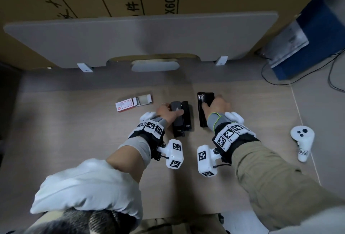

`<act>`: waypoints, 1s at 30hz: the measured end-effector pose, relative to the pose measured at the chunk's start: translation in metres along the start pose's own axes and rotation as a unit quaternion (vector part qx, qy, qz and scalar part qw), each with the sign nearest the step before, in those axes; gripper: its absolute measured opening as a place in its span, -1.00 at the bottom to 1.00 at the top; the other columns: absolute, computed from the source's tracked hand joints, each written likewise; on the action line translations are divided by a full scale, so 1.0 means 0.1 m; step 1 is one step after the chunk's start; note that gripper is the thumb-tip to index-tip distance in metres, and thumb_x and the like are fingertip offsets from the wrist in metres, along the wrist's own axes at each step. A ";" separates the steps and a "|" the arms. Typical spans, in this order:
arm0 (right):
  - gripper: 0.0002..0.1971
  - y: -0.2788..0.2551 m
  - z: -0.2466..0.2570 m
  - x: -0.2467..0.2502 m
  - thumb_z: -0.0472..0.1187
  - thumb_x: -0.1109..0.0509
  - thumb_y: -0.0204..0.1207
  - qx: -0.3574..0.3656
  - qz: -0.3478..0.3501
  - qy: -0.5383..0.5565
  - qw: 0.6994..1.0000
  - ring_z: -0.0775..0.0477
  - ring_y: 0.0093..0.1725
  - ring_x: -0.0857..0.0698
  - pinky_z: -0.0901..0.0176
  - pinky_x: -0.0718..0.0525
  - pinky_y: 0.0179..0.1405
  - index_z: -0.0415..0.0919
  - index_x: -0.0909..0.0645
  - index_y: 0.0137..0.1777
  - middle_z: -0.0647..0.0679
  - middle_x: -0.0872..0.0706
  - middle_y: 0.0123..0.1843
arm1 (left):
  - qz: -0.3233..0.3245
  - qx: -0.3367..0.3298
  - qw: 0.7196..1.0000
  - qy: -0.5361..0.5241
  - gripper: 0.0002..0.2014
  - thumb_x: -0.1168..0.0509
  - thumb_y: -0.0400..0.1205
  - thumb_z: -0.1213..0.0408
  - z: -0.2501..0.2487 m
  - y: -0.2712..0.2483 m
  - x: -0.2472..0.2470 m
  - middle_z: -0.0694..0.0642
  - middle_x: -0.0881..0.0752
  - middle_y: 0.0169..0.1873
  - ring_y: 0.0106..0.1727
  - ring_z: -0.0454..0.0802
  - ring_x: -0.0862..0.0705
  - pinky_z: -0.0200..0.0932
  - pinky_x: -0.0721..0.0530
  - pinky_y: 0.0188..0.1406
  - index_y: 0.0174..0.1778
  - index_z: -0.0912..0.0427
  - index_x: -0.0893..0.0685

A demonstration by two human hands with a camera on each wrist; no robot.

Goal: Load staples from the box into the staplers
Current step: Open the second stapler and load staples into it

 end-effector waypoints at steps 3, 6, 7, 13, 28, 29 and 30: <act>-0.62 0.09 -0.14 -0.13 0.03 -0.41 0.56 -0.006 0.025 -0.032 0.999 -0.29 0.04 -0.74 0.09 -0.56 -0.16 -0.29 -0.59 0.16 -0.24 -0.77 0.05 | -0.016 0.014 1.000 0.022 -0.45 -0.57 0.40 -0.10 0.07 0.06 -0.08 0.16 -0.80 0.03 0.00 0.15 -0.77 0.07 -0.76 0.08 0.16 0.20 -0.67; -0.58 0.17 -0.20 -0.22 0.10 -0.42 0.53 0.005 0.042 -0.051 0.998 -0.27 -0.03 -0.73 0.11 -0.57 -0.18 -0.26 -0.61 0.13 -0.21 -0.77 0.02 | -0.036 0.013 0.998 0.057 -0.47 -0.57 0.35 -0.16 0.07 0.08 -0.08 0.09 -0.80 -0.12 -0.12 0.09 -0.77 -0.07 -0.71 -0.12 0.03 0.16 -0.71; -0.57 0.18 -0.19 -0.23 0.12 -0.43 0.51 0.012 0.045 -0.052 0.998 -0.25 -0.07 -0.71 0.11 -0.56 -0.19 -0.25 -0.60 0.14 -0.19 -0.76 0.01 | -0.044 0.009 0.996 0.071 -0.50 -0.57 0.34 -0.16 0.07 0.09 -0.06 0.07 -0.78 -0.17 -0.16 0.06 -0.76 -0.13 -0.66 -0.20 -0.01 0.14 -0.72; -0.43 0.13 0.13 -0.19 0.07 -0.42 0.48 0.075 0.002 -0.034 0.997 -0.33 0.33 -0.54 -0.13 -0.52 0.27 -0.21 -0.41 0.39 -0.25 -0.57 0.33 | -0.043 0.014 0.991 0.126 -0.64 -0.54 0.30 -0.12 0.02 0.05 0.18 -0.02 -0.70 -0.40 -0.37 -0.08 -0.67 -0.21 -0.56 -0.46 -0.21 0.06 -0.69; -0.46 -1.00 1.38 -1.24 -0.13 -0.59 0.36 0.266 0.263 -0.219 0.901 -0.16 0.05 -0.69 0.20 -0.49 -0.09 -0.05 -0.56 0.35 -0.02 -0.73 0.20 | 0.092 0.148 0.979 -0.102 -0.59 -0.52 0.52 0.03 0.94 -0.14 1.13 0.35 -0.82 -0.14 -0.13 0.24 -0.80 0.03 -0.79 -0.09 -0.18 0.39 -0.70; -0.52 -1.04 1.45 -1.29 -0.14 -0.55 0.41 0.259 0.255 -0.222 0.905 -0.15 0.01 -0.67 0.21 -0.47 -0.10 -0.06 -0.58 0.35 -0.03 -0.73 0.21 | 0.107 0.147 0.978 -0.103 -0.55 -0.49 0.52 -0.05 1.04 -0.14 1.22 0.33 -0.84 -0.10 -0.08 0.22 -0.82 0.03 -0.81 -0.10 -0.12 0.37 -0.72; -0.55 -1.09 1.51 -1.36 -0.14 -0.53 0.44 0.266 0.246 -0.230 0.903 -0.14 0.01 -0.68 0.21 -0.47 -0.10 -0.05 -0.59 0.34 -0.04 -0.74 0.21 | 0.119 0.148 0.976 -0.107 -0.54 -0.43 0.55 -0.08 1.14 -0.13 1.28 0.32 -0.84 -0.05 -0.04 0.20 -0.83 0.05 -0.80 -0.07 -0.05 0.35 -0.73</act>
Point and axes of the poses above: each hand's wrist, its own y-axis towards the middle knuckle, its own x-axis out of the back of the hand, z = x × y, the point moved 4 cm from there along y, towards the middle knuckle
